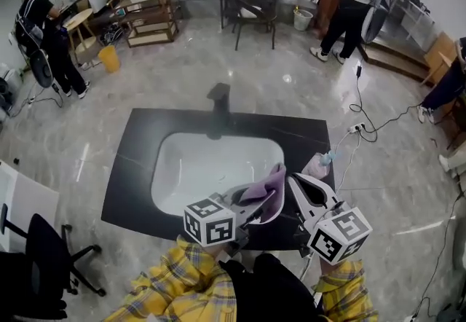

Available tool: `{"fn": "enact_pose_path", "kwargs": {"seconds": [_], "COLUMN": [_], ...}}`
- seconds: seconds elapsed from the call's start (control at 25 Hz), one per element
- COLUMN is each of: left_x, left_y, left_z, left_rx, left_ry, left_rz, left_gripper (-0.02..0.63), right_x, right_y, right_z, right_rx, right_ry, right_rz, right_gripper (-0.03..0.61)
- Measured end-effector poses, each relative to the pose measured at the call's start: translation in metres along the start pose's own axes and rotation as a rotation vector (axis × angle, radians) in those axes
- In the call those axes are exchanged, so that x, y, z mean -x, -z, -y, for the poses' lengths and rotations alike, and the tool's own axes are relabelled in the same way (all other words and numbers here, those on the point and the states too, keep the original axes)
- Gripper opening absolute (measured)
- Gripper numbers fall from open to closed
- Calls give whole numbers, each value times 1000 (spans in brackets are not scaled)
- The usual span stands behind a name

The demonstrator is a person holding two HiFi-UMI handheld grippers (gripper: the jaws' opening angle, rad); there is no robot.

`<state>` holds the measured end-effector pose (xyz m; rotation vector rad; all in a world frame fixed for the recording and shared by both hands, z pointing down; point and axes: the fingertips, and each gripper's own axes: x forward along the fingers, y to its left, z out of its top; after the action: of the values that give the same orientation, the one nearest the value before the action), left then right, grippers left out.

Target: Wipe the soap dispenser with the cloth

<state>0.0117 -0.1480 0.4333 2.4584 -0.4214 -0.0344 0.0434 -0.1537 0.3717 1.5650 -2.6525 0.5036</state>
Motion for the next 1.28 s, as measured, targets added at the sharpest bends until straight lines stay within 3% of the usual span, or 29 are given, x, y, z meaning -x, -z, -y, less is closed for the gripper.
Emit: {"fn": "enact_pose_path", "kwargs": {"seconds": [0.16,0.32,0.48,0.6,0.84,1.28], "left_x": [-23,-46,-63,-75,-95,-122], "left_y": [-16,-25,-22,-22,-32,-30], "left_z": [8,10,12,17,28,35], "left_rx": [-51,-72,-86,-95,-127,-125], "left_ry": [-16,-34,-34,-17,18,49], "left_rz": [26,44,32,23,30,16], "left_gripper": [87,87,87,87,87,87], "right_x": [18,43,62,66,44,30], "right_y": [-42,-78,-73,-52,2,21], "right_z": [24,74,132,161,192,189], "right_rx": [46,92,57,-22,-94,-114], "right_ry": [1,105,270,328,324,250], "right_rz": [84,170,190,178,59,-2], "right_gripper": [8,8,8,8,8,8]}}
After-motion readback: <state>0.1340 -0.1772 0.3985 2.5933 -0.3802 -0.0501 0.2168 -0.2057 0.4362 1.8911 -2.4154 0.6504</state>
